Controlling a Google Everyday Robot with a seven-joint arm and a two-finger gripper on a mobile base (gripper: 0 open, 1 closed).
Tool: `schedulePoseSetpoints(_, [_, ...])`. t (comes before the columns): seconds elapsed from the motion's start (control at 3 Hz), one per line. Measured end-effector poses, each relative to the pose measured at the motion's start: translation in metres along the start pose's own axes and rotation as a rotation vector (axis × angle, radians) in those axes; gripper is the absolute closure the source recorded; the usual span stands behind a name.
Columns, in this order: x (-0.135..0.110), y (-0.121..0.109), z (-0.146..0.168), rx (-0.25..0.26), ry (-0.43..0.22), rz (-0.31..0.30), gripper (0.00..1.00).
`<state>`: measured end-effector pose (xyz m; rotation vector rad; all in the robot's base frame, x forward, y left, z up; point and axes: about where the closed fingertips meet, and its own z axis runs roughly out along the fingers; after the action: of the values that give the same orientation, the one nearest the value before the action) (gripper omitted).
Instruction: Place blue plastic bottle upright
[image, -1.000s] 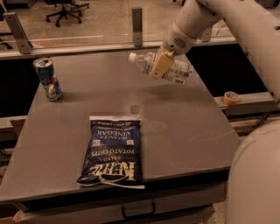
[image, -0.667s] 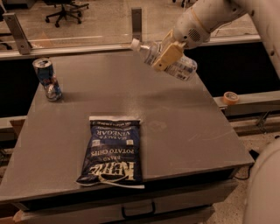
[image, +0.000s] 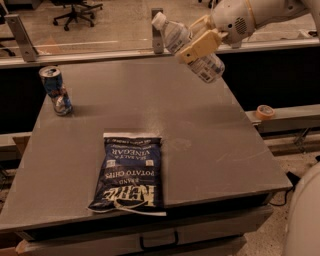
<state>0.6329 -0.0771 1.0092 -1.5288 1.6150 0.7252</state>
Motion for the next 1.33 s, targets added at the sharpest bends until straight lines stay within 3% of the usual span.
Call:
schedulePoseSetpoints(0.33, [0.016,-0.003,0.011,-0.016,-0.116,0.062,1.0])
schedulePoseSetpoints(0.67, [0.033,0.005,0.006,-0.002,-0.329,0.124,1.0])
schedulePoseSetpoints(1.0, [0.058,0.012,-0.02,0.067,-0.503,0.154,1.0])
schedulePoseSetpoints(1.33, [0.07,0.016,-0.043,0.122,-0.633,0.143,1.0])
